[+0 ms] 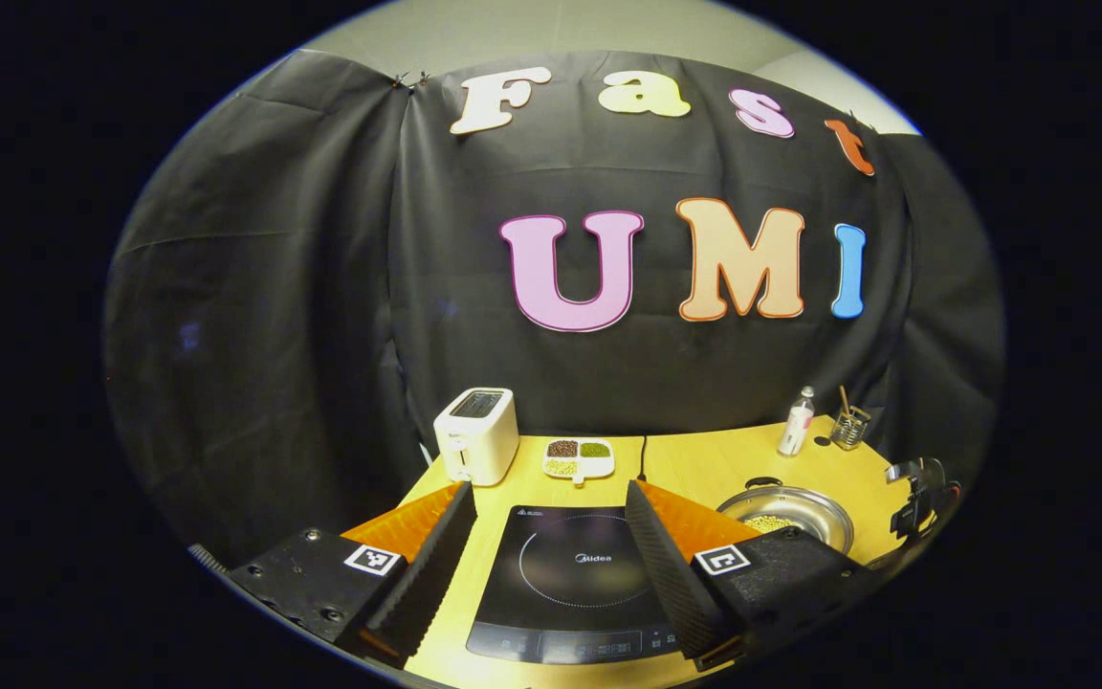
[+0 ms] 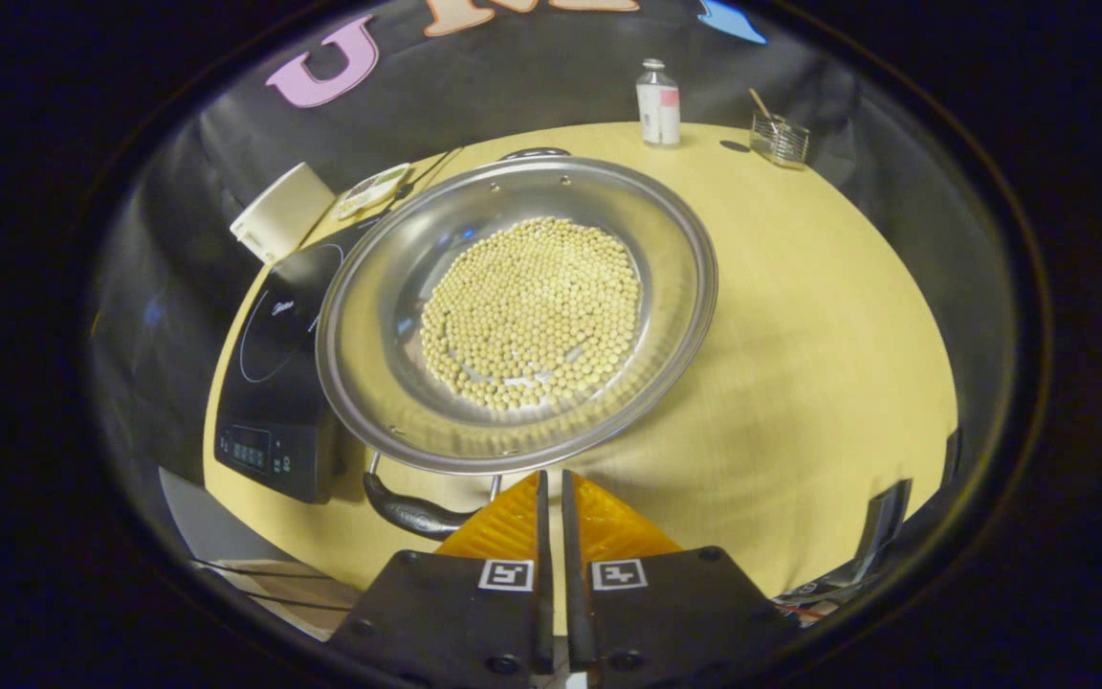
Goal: First push the handle of the pot to place it horizontally, then grasp the pot with both hands and set it on the induction cooktop.
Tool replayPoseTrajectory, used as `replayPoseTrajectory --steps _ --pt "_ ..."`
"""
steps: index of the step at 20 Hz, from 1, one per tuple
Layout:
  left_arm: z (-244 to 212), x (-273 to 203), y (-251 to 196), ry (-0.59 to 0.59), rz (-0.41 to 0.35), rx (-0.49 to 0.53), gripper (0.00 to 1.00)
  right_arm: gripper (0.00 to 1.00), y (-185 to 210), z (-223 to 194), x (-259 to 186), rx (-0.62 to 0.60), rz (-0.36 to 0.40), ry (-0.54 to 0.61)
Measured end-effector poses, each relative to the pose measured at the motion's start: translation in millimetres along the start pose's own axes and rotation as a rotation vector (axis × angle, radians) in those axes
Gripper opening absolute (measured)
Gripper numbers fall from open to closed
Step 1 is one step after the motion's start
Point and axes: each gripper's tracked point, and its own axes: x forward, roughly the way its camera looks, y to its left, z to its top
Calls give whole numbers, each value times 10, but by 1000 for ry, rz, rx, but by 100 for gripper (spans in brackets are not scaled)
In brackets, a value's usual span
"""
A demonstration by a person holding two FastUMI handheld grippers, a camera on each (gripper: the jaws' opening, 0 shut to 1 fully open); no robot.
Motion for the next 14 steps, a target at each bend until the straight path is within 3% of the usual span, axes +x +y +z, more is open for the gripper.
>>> replayPoseTrajectory --steps 2,3,4,5,9,14 --pt "-16 31 -3 2 -16 4 96 9 105 -40 24 61 36 6" --pt "-24 41 7 4 -22 7 96 0 164 -50 44 97 53 8" --pt "-32 51 11 5 -28 8 96 0 233 -56 76 137 70 8" --pt "-45 57 17 7 -34 9 96 10 305 -70 103 180 86 8" --pt "-90 82 42 17 -55 16 95 10 522 11 140 330 144 -18" --pt "-124 117 92 25 -71 27 95 11 654 47 225 412 155 -24"
